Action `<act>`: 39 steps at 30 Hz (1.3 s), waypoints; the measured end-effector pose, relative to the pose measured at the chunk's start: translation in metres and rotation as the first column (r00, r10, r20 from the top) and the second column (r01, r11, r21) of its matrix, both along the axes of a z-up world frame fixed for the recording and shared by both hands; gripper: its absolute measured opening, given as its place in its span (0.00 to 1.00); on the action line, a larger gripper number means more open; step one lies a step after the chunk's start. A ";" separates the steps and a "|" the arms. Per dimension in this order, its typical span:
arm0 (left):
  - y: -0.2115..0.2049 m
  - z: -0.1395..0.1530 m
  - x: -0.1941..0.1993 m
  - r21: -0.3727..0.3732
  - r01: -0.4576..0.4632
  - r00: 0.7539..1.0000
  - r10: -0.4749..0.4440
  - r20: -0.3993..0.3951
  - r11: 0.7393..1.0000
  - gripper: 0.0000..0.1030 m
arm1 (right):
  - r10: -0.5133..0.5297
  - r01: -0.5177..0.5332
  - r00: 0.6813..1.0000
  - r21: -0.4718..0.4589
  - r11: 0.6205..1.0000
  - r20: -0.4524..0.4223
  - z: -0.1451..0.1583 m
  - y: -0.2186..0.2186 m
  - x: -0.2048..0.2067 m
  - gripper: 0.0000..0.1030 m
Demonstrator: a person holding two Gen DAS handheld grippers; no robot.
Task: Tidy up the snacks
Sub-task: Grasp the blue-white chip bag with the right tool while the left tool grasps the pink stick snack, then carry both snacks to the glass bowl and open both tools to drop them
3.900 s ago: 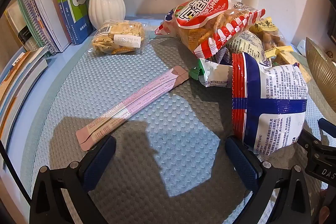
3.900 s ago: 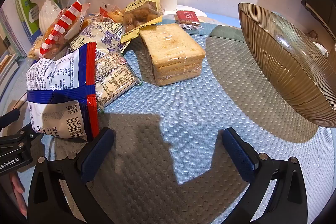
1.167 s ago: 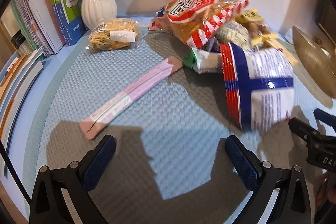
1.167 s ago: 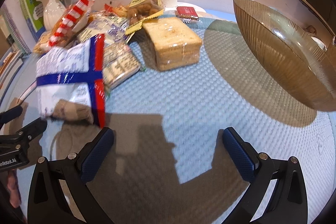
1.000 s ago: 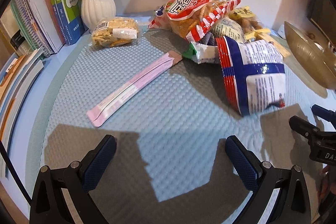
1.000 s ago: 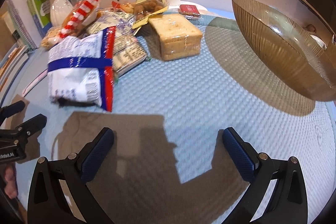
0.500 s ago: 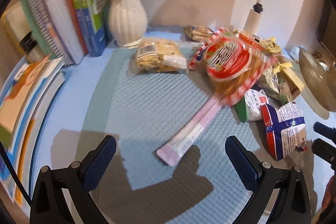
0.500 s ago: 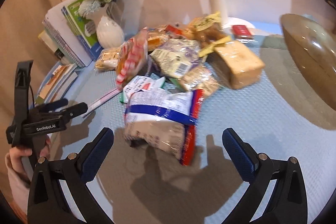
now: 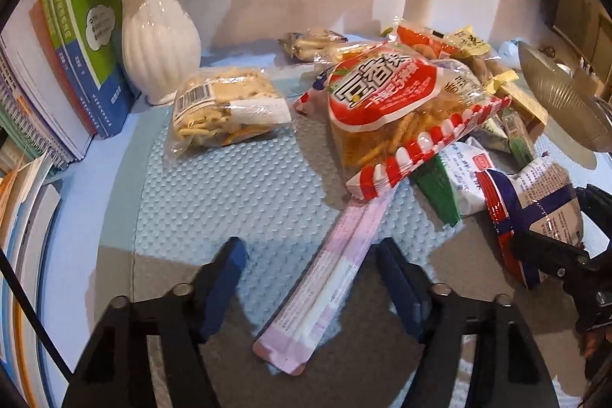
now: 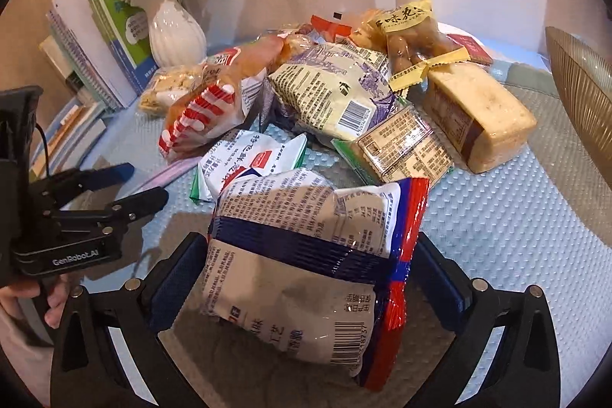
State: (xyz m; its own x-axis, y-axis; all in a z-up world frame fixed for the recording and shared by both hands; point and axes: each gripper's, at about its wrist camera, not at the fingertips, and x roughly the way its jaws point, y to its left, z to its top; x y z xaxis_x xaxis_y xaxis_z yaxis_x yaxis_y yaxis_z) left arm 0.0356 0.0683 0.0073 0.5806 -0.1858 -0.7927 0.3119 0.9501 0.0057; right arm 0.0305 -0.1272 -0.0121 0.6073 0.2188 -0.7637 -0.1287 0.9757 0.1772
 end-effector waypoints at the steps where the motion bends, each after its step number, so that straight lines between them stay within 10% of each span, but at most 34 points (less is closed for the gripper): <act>1: -0.001 0.001 -0.001 -0.005 0.009 1.000 -0.009 0.010 1.000 0.36 | -0.002 0.002 1.000 0.010 1.000 0.005 0.000 0.000 0.001 1.00; 5: -0.014 0.003 -0.011 0.009 0.028 0.999 -0.028 0.041 1.000 0.17 | 0.027 -0.029 0.999 0.046 0.999 0.035 0.002 -0.002 -0.004 0.82; 22: -0.031 0.025 -0.085 -0.079 -0.043 0.996 0.048 0.074 0.996 0.15 | 0.085 -0.102 0.991 0.184 0.978 0.099 0.020 -0.020 -0.048 0.80; 39: -0.111 0.118 -0.023 -0.116 -0.072 0.983 0.090 0.161 0.991 0.15 | 0.009 -0.057 0.981 0.243 0.968 0.195 0.110 -0.123 -0.007 0.69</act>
